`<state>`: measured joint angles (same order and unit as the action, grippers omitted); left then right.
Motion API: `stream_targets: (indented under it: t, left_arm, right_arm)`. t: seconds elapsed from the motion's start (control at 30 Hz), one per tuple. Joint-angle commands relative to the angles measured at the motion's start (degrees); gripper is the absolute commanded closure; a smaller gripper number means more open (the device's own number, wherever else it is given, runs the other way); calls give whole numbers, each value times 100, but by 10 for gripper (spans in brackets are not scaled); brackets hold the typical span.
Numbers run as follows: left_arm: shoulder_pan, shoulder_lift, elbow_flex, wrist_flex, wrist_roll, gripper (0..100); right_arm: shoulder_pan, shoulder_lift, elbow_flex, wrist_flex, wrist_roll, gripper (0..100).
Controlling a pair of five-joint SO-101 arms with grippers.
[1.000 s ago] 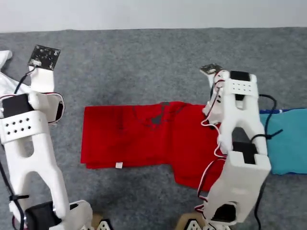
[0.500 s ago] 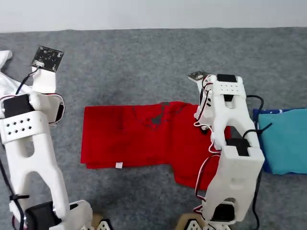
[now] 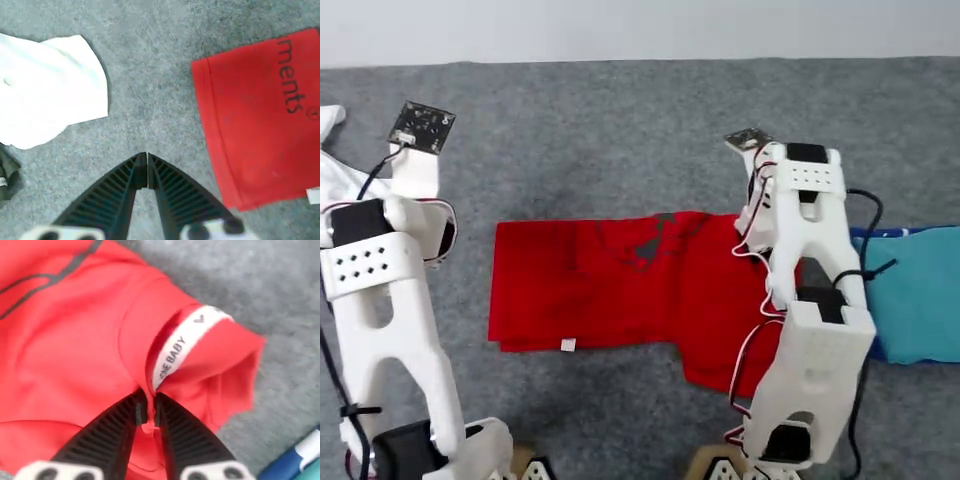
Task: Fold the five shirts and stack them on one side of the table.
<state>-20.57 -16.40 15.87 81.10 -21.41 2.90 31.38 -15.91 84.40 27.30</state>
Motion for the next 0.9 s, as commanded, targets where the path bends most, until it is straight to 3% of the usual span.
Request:
stream_targets:
  t: [0.0, 0.33, 0.6, 0.87]
  left_arm:
    - [-9, -220, 31, -88, -44, 987]
    - [-9, -220, 31, -70, -44, 987]
    - [-9, -220, 31, -62, -18, 987]
    - [-9, -220, 31, -62, -18, 987]
  right_arm:
    - [312, -84, -299, -22, 9, 987]
    - [857, -57, -554, -66, 448, 987]
    - [892, -48, -607, 66, 457, 981]
    - [664, -119, -721, 831, 651, 719]
